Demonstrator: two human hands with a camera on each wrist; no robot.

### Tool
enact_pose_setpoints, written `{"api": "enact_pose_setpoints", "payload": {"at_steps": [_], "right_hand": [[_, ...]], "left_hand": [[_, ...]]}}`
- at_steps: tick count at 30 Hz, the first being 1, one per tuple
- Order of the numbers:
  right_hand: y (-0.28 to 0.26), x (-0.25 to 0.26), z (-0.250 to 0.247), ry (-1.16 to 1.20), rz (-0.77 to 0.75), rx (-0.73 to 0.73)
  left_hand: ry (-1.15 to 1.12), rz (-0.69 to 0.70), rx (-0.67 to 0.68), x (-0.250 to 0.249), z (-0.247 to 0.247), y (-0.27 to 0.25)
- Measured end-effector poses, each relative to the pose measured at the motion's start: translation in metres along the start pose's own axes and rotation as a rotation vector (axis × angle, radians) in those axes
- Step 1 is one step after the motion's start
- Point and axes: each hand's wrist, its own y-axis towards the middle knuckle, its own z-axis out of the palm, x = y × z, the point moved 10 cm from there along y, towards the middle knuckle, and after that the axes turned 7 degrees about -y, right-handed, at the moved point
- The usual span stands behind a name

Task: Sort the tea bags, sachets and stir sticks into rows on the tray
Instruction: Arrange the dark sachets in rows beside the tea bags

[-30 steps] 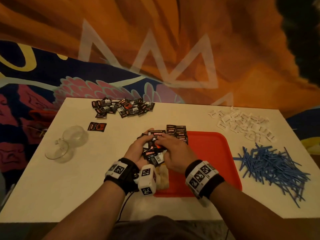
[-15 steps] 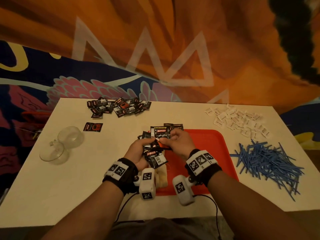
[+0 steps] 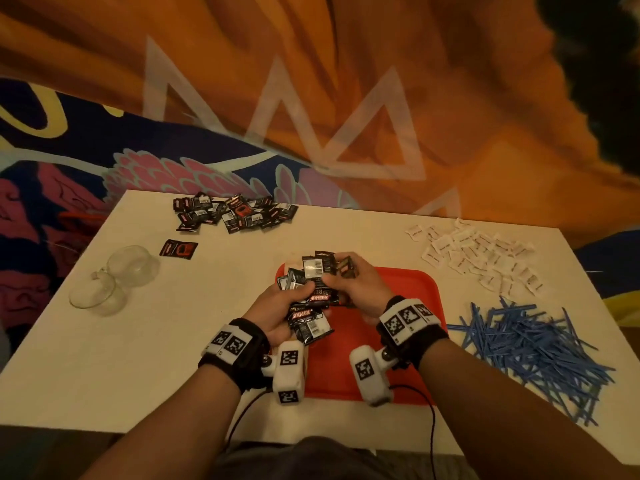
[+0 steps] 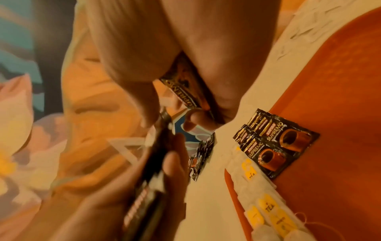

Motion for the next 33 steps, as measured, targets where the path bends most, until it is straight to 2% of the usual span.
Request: {"api": "enact_pose_setpoints", "payload": {"at_steps": [4, 9, 11, 13, 18, 20, 23, 25, 27, 29, 33], "right_hand": [[0.004, 0.005, -0.010, -0.147, -0.082, -0.041], [0.006, 0.030, -0.049, -0.244, -0.295, -0.279], [0.003, 0.042, -0.047, -0.223, -0.418, -0.244], [-0.002, 0.048, -0.038, -0.299, -0.506, -0.189], [-0.024, 0.054, -0.008, -0.782, -0.788, -0.057], [-0.023, 0.050, 0.001, -0.897, -0.821, -0.002], [-0.018, 0.041, 0.005, -0.890, -0.712, 0.067], [-0.009, 0.034, -0.007, -0.644, -0.534, 0.043], [0.001, 0.024, -0.021, -0.341, -0.365, -0.041], [0.008, 0.010, -0.022, -0.149, -0.206, -0.062], [0.014, -0.012, 0.009, -0.051, -0.022, 0.129]], "left_hand": [[-0.102, -0.018, -0.019, 0.006, 0.011, 0.002], [-0.102, -0.034, -0.071, 0.009, 0.008, 0.008], [-0.098, -0.043, -0.082, 0.010, 0.006, 0.010], [-0.099, -0.050, -0.092, 0.010, 0.004, 0.011], [-0.140, -0.005, -0.094, 0.004, 0.005, 0.010], [-0.129, 0.023, -0.089, 0.002, 0.005, 0.009], [-0.088, 0.063, -0.082, -0.003, 0.003, 0.009], [-0.065, 0.078, -0.057, -0.006, 0.004, 0.009], [-0.050, 0.085, -0.059, -0.008, 0.004, 0.008], [-0.036, 0.090, -0.069, -0.008, 0.004, 0.006], [-0.087, 0.089, -0.083, -0.004, 0.006, 0.006]]}}
